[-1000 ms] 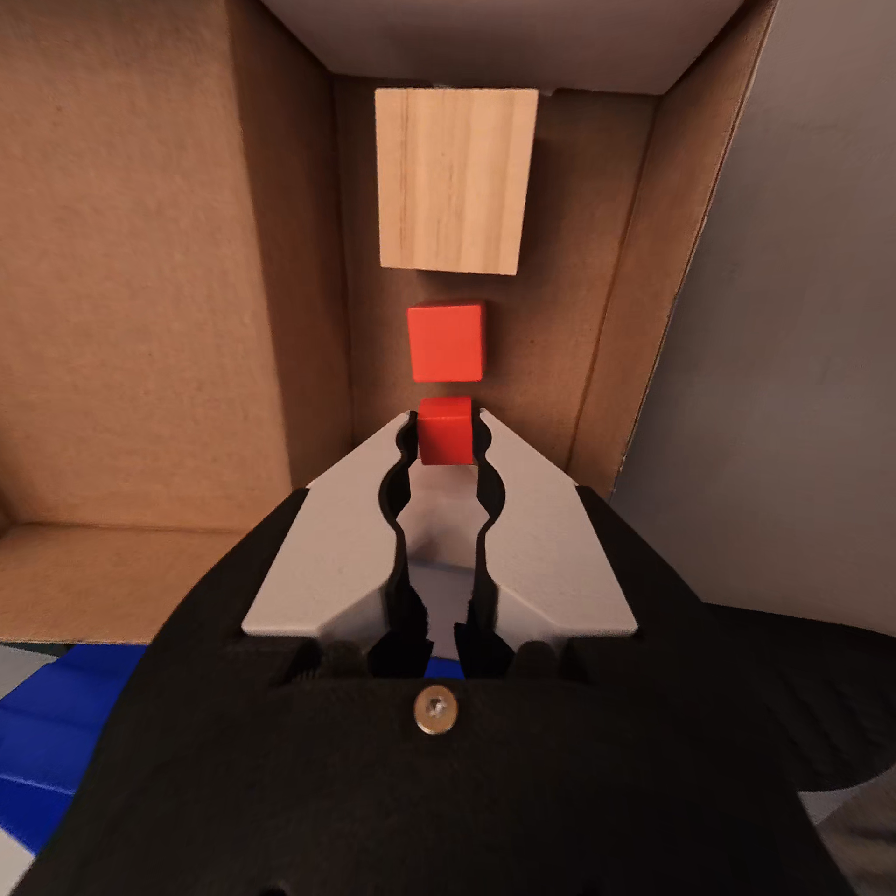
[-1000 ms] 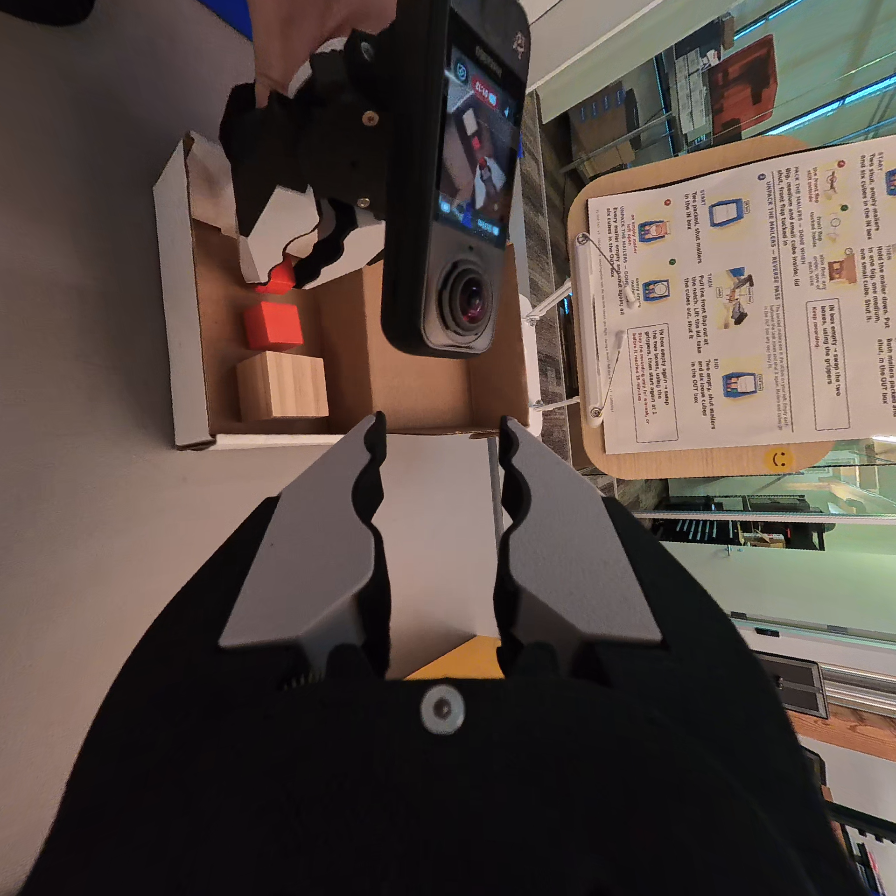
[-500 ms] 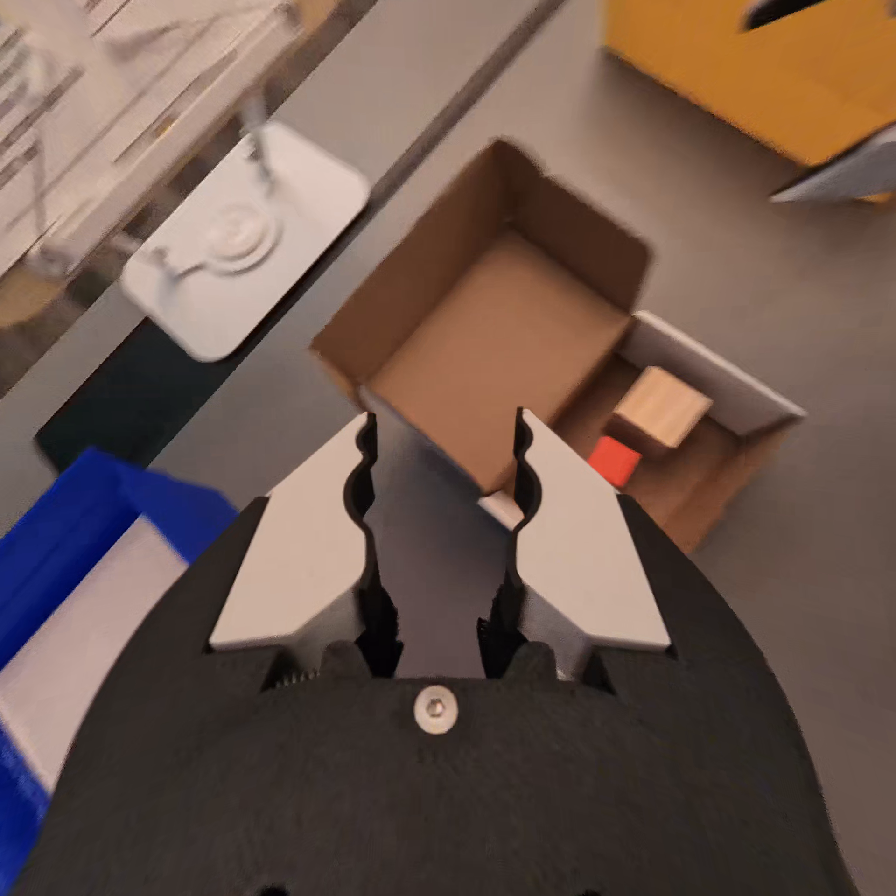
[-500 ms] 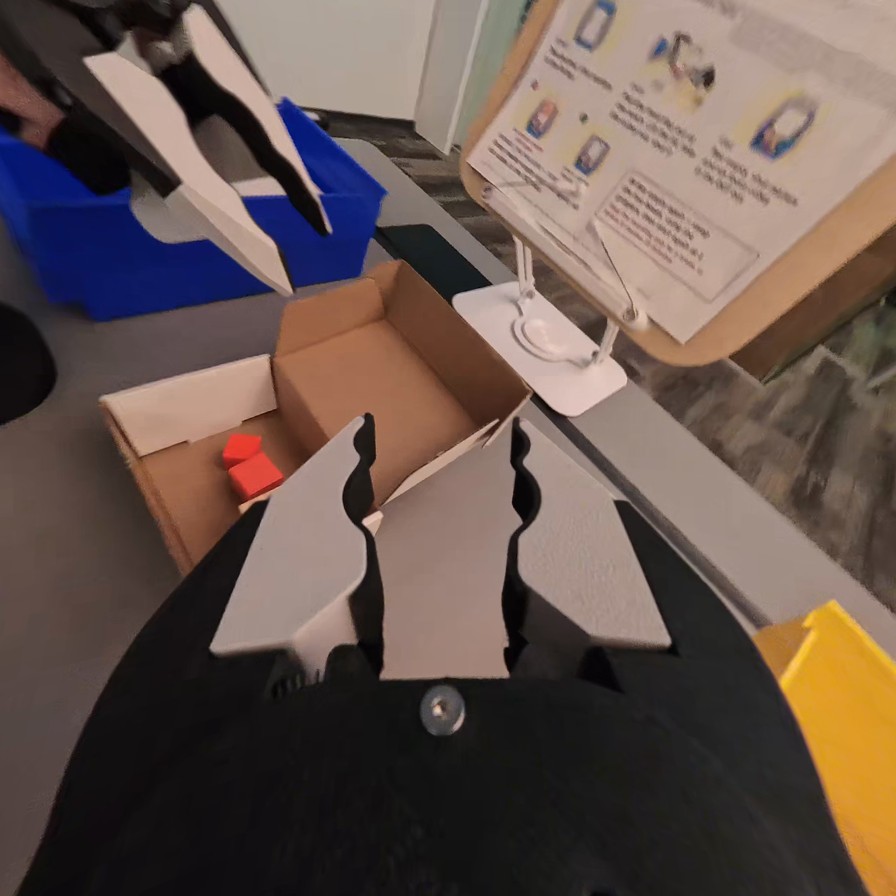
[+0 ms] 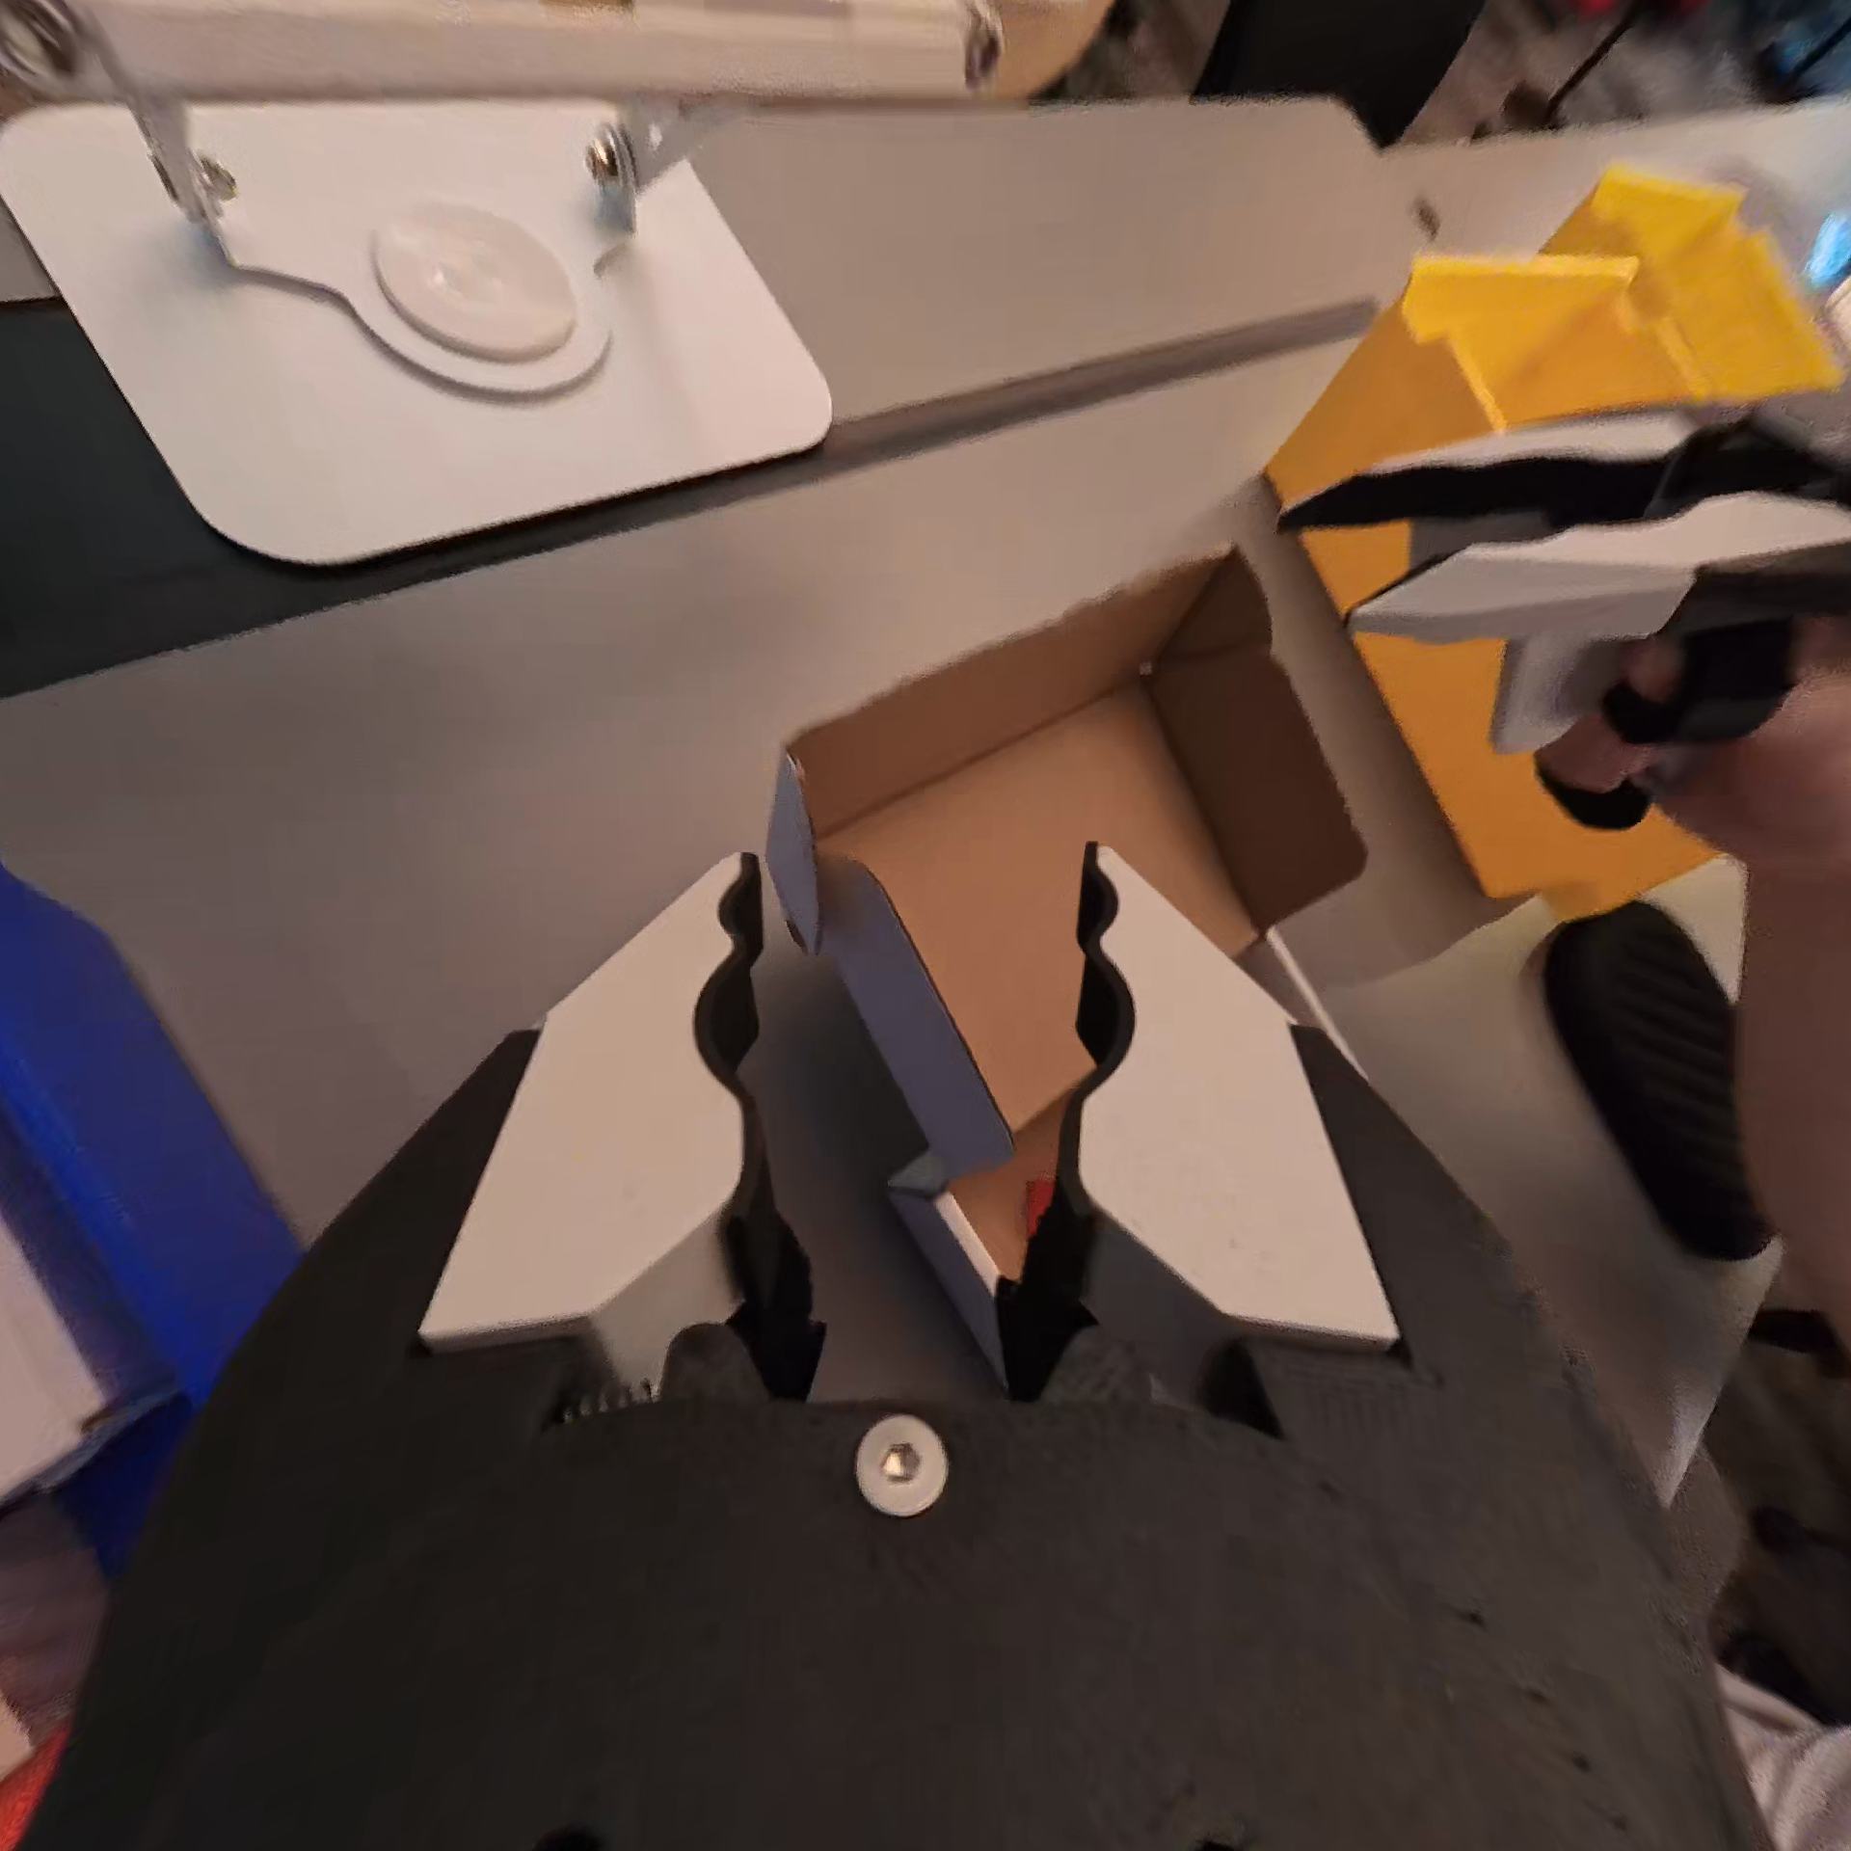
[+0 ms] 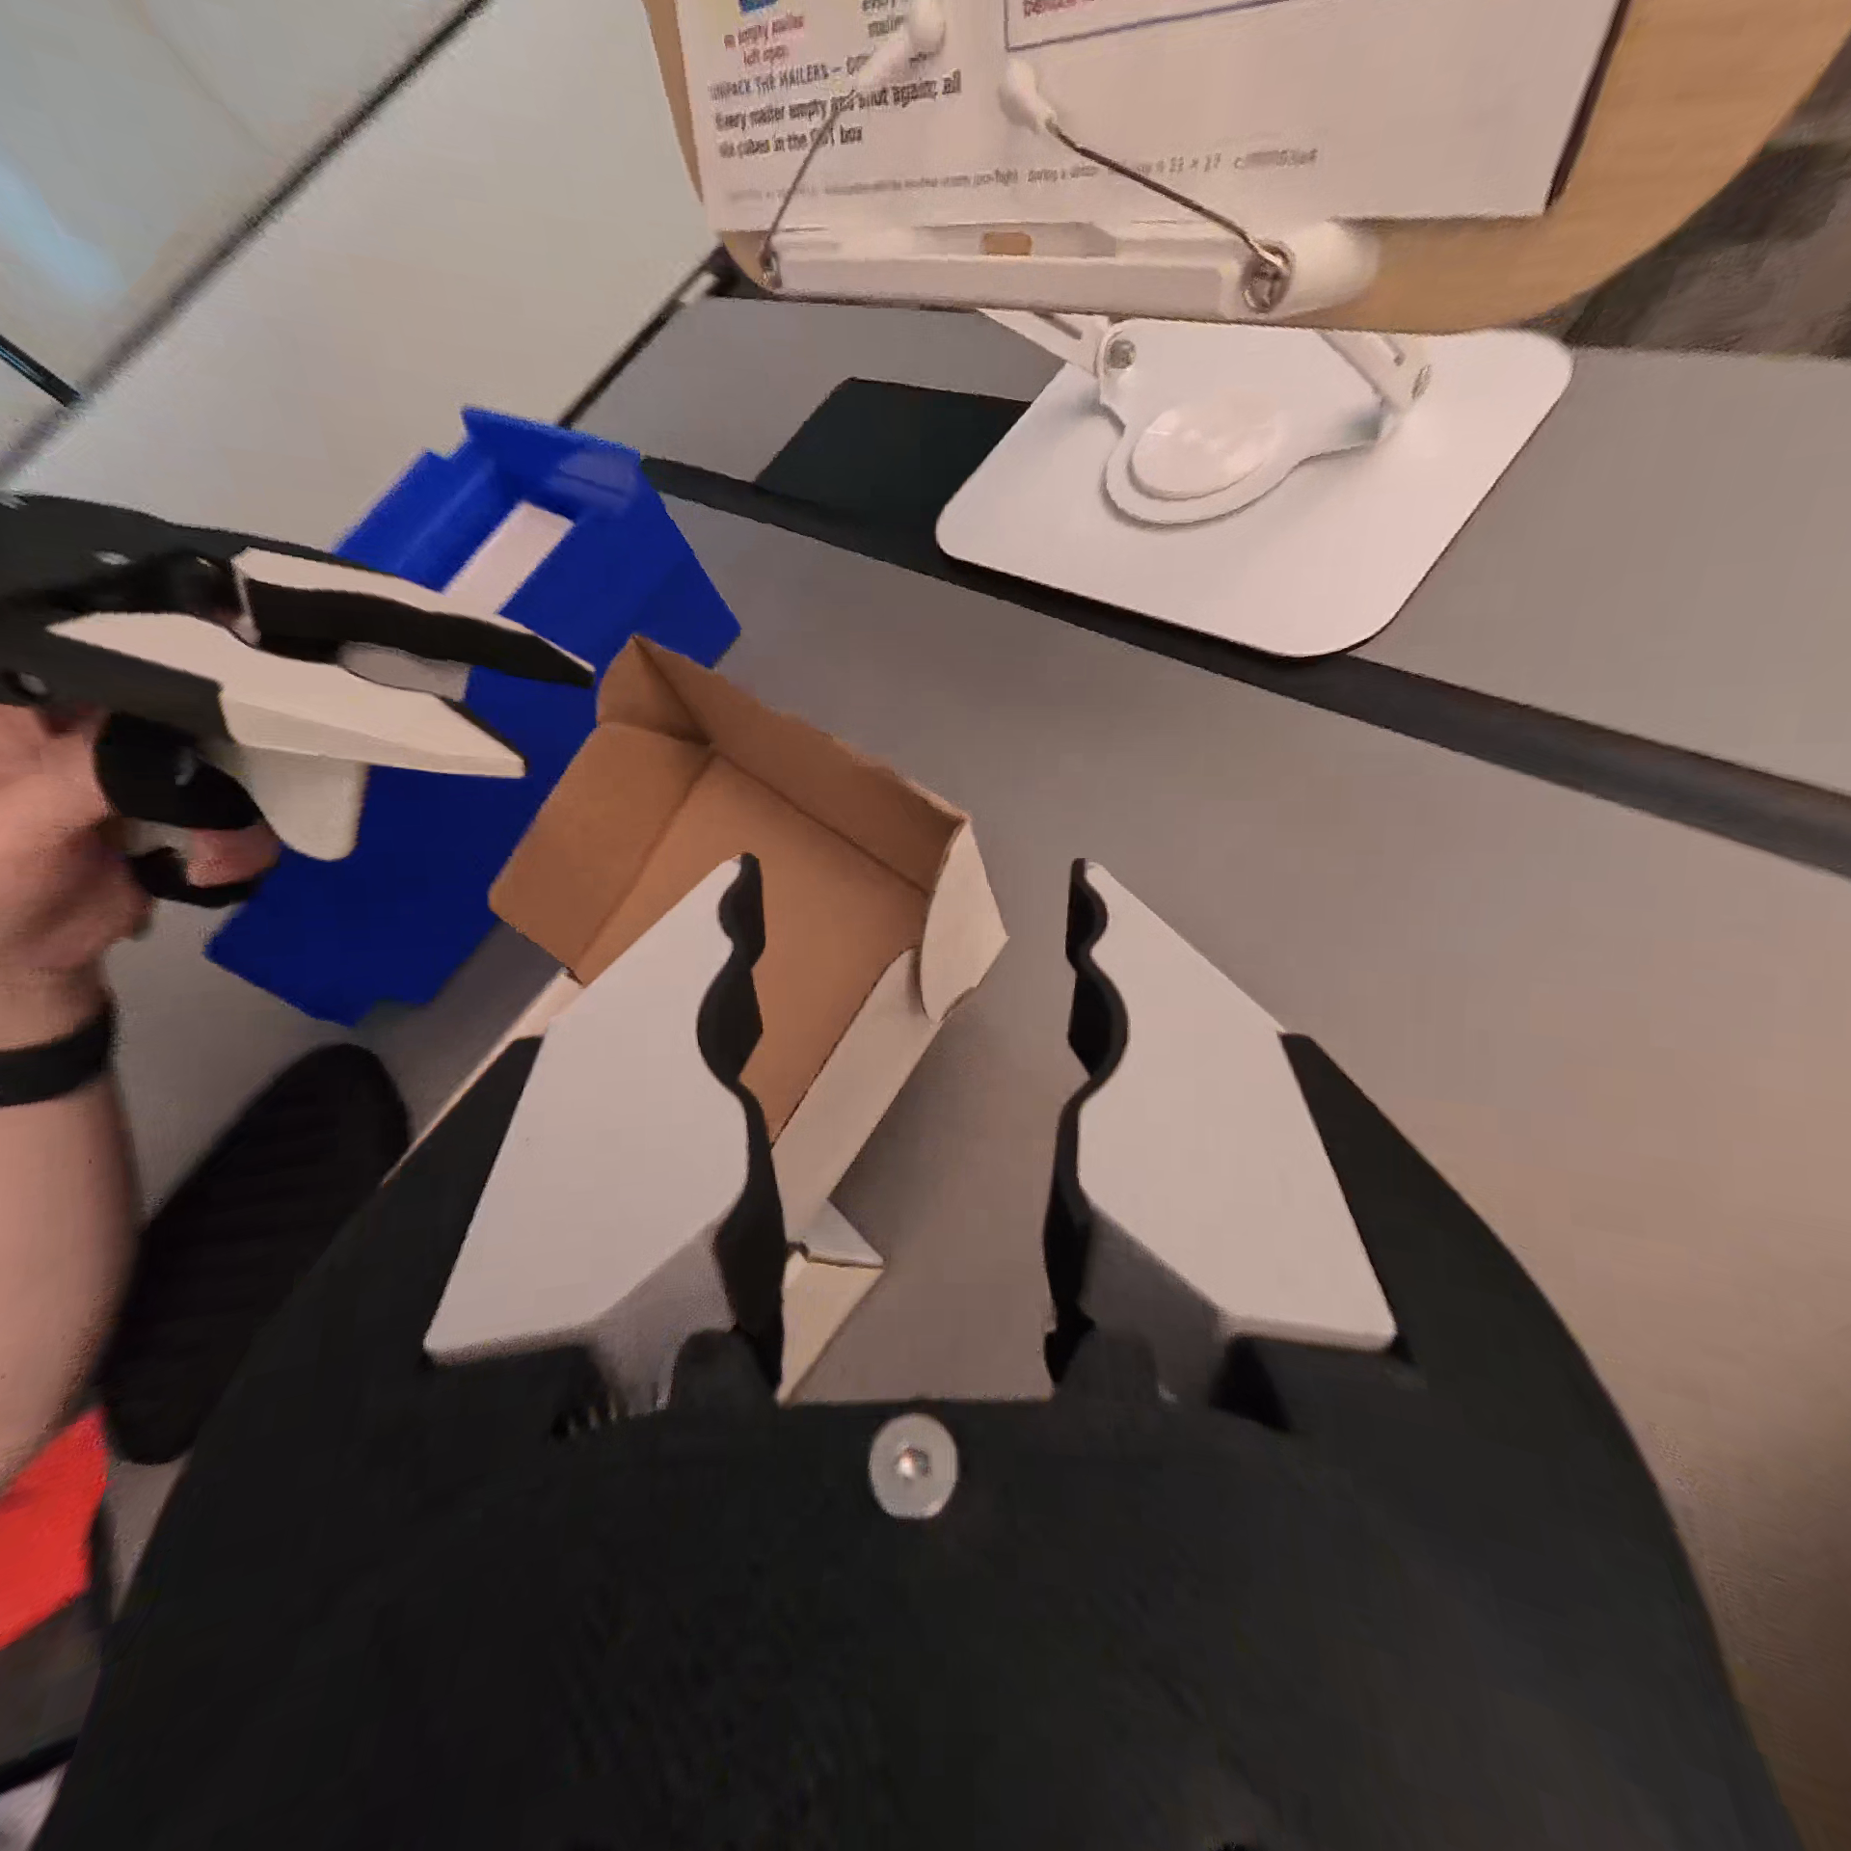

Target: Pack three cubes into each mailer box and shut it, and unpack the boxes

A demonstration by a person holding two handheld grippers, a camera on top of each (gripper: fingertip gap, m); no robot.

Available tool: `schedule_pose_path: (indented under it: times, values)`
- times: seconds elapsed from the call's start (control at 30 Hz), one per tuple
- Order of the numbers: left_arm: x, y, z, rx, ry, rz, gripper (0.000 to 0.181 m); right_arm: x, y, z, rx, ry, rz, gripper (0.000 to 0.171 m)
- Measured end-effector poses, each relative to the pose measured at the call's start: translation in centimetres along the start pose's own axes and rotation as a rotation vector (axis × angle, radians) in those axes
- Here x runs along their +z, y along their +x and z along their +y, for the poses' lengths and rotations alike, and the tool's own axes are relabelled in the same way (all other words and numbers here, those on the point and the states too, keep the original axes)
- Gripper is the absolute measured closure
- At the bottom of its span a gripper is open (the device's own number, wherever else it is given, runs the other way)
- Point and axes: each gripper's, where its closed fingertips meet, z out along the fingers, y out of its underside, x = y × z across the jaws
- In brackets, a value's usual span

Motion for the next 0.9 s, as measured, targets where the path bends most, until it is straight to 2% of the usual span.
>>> schedule_pose_path:
  times: [0.13,0.33,0.53,0.67,0.9]
  values:
    - [0.2,-1.5,-2.1,-0.038,0.047,0.023,0.12,0.9,0.4,-0.1,0.102,-0.024,-0.087,0.117]
    - [2.2,-2.6,0.1,-0.034,-0.112,0.007,0.134,1.8,1.3,0.8,0.09,-0.147,-0.06,0.119]
    - [3.3,-2.2,1.1,-0.07,-0.139,0.064,0.155,3.1,0.0,2.2,0.131,-0.218,-0.128,0.14]
    - [1.8,-1.4,0.5,-0.044,-0.07,0.068,0.16,2.0,-1.3,1.5,0.107,-0.16,-0.15,0.145]
    - [-2.0,1.6,1.0,0.065,0.02,0.034,0.163,-1.8,-4.8,1.2,0.025,-0.076,-0.177,0.143]
